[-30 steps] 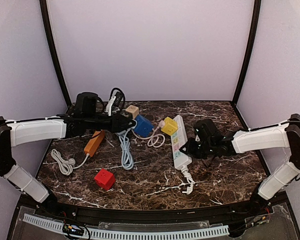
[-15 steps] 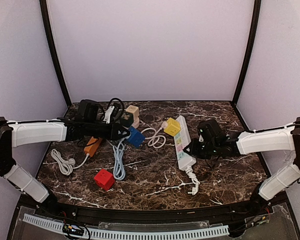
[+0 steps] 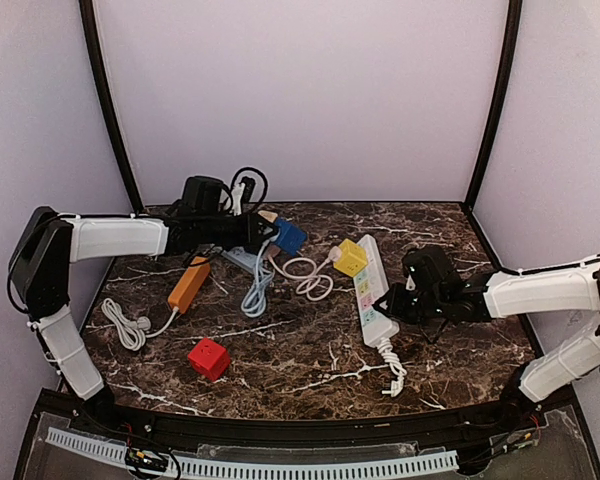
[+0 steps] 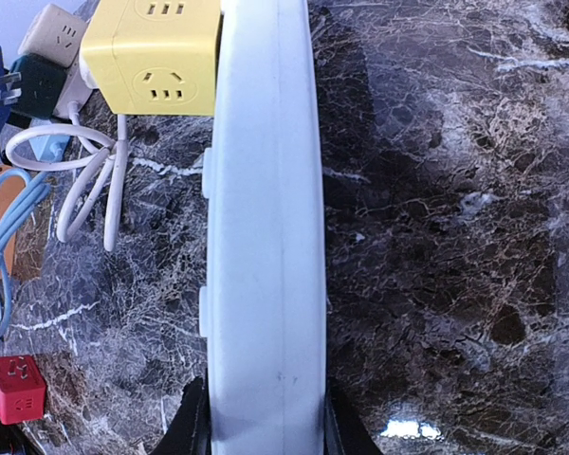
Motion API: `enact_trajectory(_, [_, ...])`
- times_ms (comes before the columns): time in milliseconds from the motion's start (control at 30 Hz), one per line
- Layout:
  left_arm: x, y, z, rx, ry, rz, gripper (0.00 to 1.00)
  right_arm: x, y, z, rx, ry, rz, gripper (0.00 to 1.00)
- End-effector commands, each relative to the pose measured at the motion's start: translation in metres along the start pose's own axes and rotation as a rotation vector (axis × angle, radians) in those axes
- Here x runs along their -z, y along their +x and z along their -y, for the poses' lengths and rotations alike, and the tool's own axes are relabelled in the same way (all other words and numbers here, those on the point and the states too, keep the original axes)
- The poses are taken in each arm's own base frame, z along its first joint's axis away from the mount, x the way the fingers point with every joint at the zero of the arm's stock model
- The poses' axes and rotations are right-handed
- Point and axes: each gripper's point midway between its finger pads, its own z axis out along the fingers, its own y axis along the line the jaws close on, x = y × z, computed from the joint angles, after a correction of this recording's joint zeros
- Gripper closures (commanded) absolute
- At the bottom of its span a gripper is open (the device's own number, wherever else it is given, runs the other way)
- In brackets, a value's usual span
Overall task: Pull the plug off the socket
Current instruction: Place the plug at the center of the board.
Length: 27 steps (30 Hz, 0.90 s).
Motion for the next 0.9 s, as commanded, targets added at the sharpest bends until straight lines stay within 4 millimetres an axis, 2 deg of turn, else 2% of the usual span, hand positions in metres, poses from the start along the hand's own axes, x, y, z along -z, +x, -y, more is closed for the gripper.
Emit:
enact_trajectory(0, [-0.005, -0.044, 0.0, -0.013, -0.005, 0.15, 0.99, 0.006, -0.017, -0.014, -0.014, -0.073, 0.067, 1.0])
enact_trajectory(200, [-0.032, -0.026, -0.025, 0.011, -0.076, 0.085, 1.0, 0.005, -0.016, -0.016, -0.005, -0.077, 0.061, 1.0])
enact_trajectory(367, [-0.037, -0.01, -0.032, 0.023, -0.085, 0.044, 0.98, 0.003, -0.017, -0.019, 0.002, -0.082, 0.055, 1.0])
enact_trajectory(500, [-0.04, 0.0, -0.029, 0.022, -0.053, 0.009, 0.85, 0.0, -0.016, -0.022, 0.014, -0.087, 0.043, 1.0])
enact_trajectory(600, [-0.041, 0.004, -0.027, 0.027, -0.035, -0.009, 0.7, -0.001, -0.016, -0.024, 0.017, -0.093, 0.039, 1.0])
enact_trajectory(700, [-0.039, 0.002, -0.021, 0.033, -0.005, 0.0, 0.58, 0.0, -0.017, -0.026, 0.016, -0.103, 0.04, 1.0])
enact_trajectory(767, [-0.037, -0.001, -0.017, 0.035, 0.012, 0.009, 0.45, 0.0, -0.017, -0.026, 0.016, -0.104, 0.039, 1.0])
enact_trajectory(833, [-0.034, -0.005, -0.015, 0.03, 0.012, 0.021, 0.28, -0.001, -0.016, -0.027, 0.019, -0.107, 0.034, 1.0])
enact_trajectory(867, [-0.033, -0.005, -0.015, 0.024, 0.009, 0.021, 0.25, -0.001, -0.017, -0.028, 0.021, -0.108, 0.034, 1.0])
